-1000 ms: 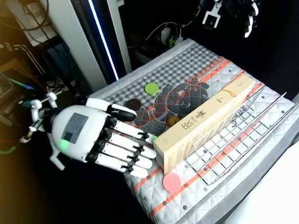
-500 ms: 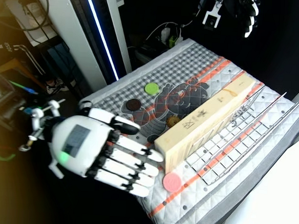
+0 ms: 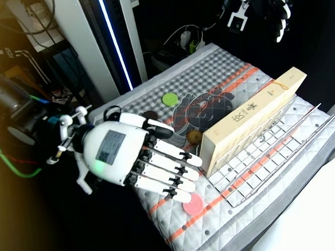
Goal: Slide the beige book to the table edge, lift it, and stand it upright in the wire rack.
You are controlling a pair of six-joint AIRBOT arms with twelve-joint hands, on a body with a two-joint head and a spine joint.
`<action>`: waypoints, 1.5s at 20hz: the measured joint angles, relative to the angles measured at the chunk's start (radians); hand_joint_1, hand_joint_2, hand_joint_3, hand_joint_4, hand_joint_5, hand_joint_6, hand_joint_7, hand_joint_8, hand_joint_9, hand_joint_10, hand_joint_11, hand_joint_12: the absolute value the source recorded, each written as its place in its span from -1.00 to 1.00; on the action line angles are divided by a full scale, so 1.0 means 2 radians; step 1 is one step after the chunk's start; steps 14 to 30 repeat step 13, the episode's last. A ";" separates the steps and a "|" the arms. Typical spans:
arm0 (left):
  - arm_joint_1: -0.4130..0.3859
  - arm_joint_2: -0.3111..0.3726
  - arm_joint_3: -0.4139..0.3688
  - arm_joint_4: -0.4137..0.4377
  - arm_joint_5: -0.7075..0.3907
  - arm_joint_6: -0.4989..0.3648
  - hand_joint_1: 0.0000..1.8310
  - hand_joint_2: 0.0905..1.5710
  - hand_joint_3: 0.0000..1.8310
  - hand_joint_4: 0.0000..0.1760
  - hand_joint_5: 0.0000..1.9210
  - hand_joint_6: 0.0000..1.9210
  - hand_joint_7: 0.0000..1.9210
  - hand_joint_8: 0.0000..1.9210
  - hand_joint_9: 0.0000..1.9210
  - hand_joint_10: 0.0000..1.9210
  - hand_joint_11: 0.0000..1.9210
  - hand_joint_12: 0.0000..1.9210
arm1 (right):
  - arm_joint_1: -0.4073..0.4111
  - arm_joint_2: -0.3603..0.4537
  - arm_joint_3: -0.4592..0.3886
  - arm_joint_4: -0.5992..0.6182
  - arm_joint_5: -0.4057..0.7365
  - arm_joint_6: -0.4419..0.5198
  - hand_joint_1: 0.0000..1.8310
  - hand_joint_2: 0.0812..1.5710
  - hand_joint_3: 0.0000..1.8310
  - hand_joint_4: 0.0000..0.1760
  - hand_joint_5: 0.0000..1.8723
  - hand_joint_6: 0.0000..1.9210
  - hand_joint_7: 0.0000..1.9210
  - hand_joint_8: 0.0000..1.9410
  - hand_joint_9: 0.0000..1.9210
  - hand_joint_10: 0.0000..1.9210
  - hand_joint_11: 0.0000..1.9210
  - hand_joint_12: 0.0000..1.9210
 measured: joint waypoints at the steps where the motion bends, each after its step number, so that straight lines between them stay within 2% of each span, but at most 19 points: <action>1: 0.001 0.000 0.000 -0.004 -0.002 0.000 -0.52 0.67 -1.00 -1.00 -0.89 -1.00 -0.80 -1.00 -0.80 -1.00 -1.00 -0.44 | -0.001 0.007 -0.004 0.003 0.004 -0.001 -0.84 0.77 -0.99 -0.70 -0.49 -1.00 -0.47 -1.00 -0.52 -0.98 -0.57 -0.97; 2: 0.001 0.000 0.000 -0.006 -0.003 0.000 -0.49 0.67 -1.00 -1.00 -0.89 -1.00 -0.79 -1.00 -0.79 -1.00 -1.00 -0.48 | -0.008 0.015 -0.014 0.009 0.017 -0.001 -0.85 0.76 -1.00 -0.85 -0.48 -1.00 -0.48 -1.00 -0.53 -0.99 -0.55 -0.97; 3: 0.001 0.000 0.000 -0.007 -0.007 0.000 -0.47 0.67 -1.00 -1.00 -0.90 -1.00 -0.79 -1.00 -0.80 -1.00 -1.00 -0.55 | -0.021 0.025 -0.028 0.012 0.041 -0.001 -0.86 0.73 -1.00 -0.80 -0.49 -1.00 -0.48 -1.00 -0.54 -0.99 -0.55 -0.97; 4: 0.001 0.000 0.000 -0.007 -0.011 0.000 -0.46 0.67 -1.00 -1.00 -0.91 -1.00 -0.80 -1.00 -0.81 -1.00 -1.00 -0.59 | -0.035 0.032 -0.042 0.016 0.062 -0.001 -0.84 0.71 -1.00 -0.85 -0.49 -1.00 -0.48 -1.00 -0.54 -1.00 -0.57 -0.98; 5: 0.001 0.000 0.000 -0.007 -0.017 0.000 -0.45 0.69 -0.99 -1.00 -0.91 -1.00 -0.81 -1.00 -0.82 -1.00 -1.00 -0.60 | -0.051 0.037 -0.056 0.017 0.093 -0.001 -0.85 0.68 -1.00 -0.68 -0.49 -1.00 -0.50 -1.00 -0.57 -1.00 -0.60 -1.00; 6: 0.001 0.000 0.000 -0.007 -0.023 0.000 -0.41 0.69 -1.00 -1.00 -0.91 -1.00 -0.83 -1.00 -0.81 -1.00 -1.00 -0.49 | -0.070 0.042 -0.075 0.019 0.134 -0.001 -0.81 0.75 -0.99 -0.90 -0.50 -1.00 -0.49 -0.99 -0.58 -1.00 -0.63 -0.99; 7: 0.001 0.000 -0.002 -0.008 -0.027 0.000 -0.41 0.69 -1.00 -1.00 -0.91 -1.00 -0.83 -1.00 -0.81 -1.00 -1.00 -0.49 | -0.080 0.043 -0.086 0.020 0.162 -0.001 -0.81 0.75 -0.99 -0.90 -0.50 -1.00 -0.49 -0.99 -0.58 -1.00 -0.63 -0.99; 8: 0.001 -0.001 -0.003 -0.008 -0.031 -0.002 -0.37 0.69 -1.00 -1.00 -0.92 -1.00 -0.83 -1.00 -0.82 -1.00 -1.00 -0.49 | -0.091 0.044 -0.096 0.021 0.194 -0.001 -0.79 0.76 -0.99 -0.78 -0.50 -1.00 -0.49 -1.00 -0.58 -1.00 -0.63 -0.99; 9: 0.001 -0.003 -0.003 -0.006 -0.035 -0.004 -0.27 0.68 -1.00 -1.00 -0.93 -1.00 -0.84 -1.00 -0.83 -1.00 -1.00 -0.48 | -0.101 0.044 -0.108 0.022 0.239 -0.001 -0.74 0.79 -0.99 -0.78 -0.51 -1.00 -0.51 -1.00 -0.54 -0.98 -0.49 -0.94; 10: 0.001 -0.004 -0.003 -0.005 -0.035 -0.004 -0.27 0.68 -1.00 -1.00 -0.93 -1.00 -0.84 -1.00 -0.83 -1.00 -1.00 -0.48 | -0.104 0.044 -0.113 0.023 0.260 -0.001 -0.74 0.79 -0.99 -0.78 -0.51 -1.00 -0.51 -1.00 -0.54 -0.98 -0.49 -0.94; 11: 0.000 -0.004 -0.003 -0.003 -0.035 -0.006 -0.31 0.72 -0.99 -1.00 -0.94 -1.00 -0.83 -1.00 -0.83 -1.00 -1.00 -0.63 | -0.109 0.045 -0.119 0.024 0.292 -0.001 -0.68 0.78 -1.00 -1.00 -0.53 -1.00 -0.53 -1.00 -0.58 -1.00 -0.56 -0.97; 12: -0.003 -0.005 -0.003 -0.002 -0.034 -0.006 -0.31 0.72 -0.99 -1.00 -0.94 -1.00 -0.83 -1.00 -0.83 -1.00 -1.00 -0.63 | -0.114 0.045 -0.122 0.027 0.311 -0.001 -0.68 0.78 -1.00 -1.00 -0.53 -1.00 -0.53 -1.00 -0.58 -1.00 -0.56 -0.97; 13: -0.007 -0.005 -0.001 0.001 -0.035 -0.007 -0.36 0.75 -0.99 -1.00 -0.97 -1.00 -0.86 -1.00 -0.86 -1.00 -1.00 -0.78 | -0.119 0.045 -0.125 0.028 0.329 -0.001 -0.72 0.80 -1.00 -1.00 -0.57 -1.00 -0.58 -1.00 -0.62 -1.00 -0.60 -0.99; 30: -0.007 -0.005 -0.001 0.001 -0.035 -0.007 -0.36 0.75 -0.99 -1.00 -0.97 -1.00 -0.86 -1.00 -0.86 -1.00 -1.00 -0.78 | -0.119 0.045 -0.125 0.028 0.329 -0.001 -0.72 0.80 -1.00 -1.00 -0.57 -1.00 -0.58 -1.00 -0.62 -1.00 -0.60 -0.99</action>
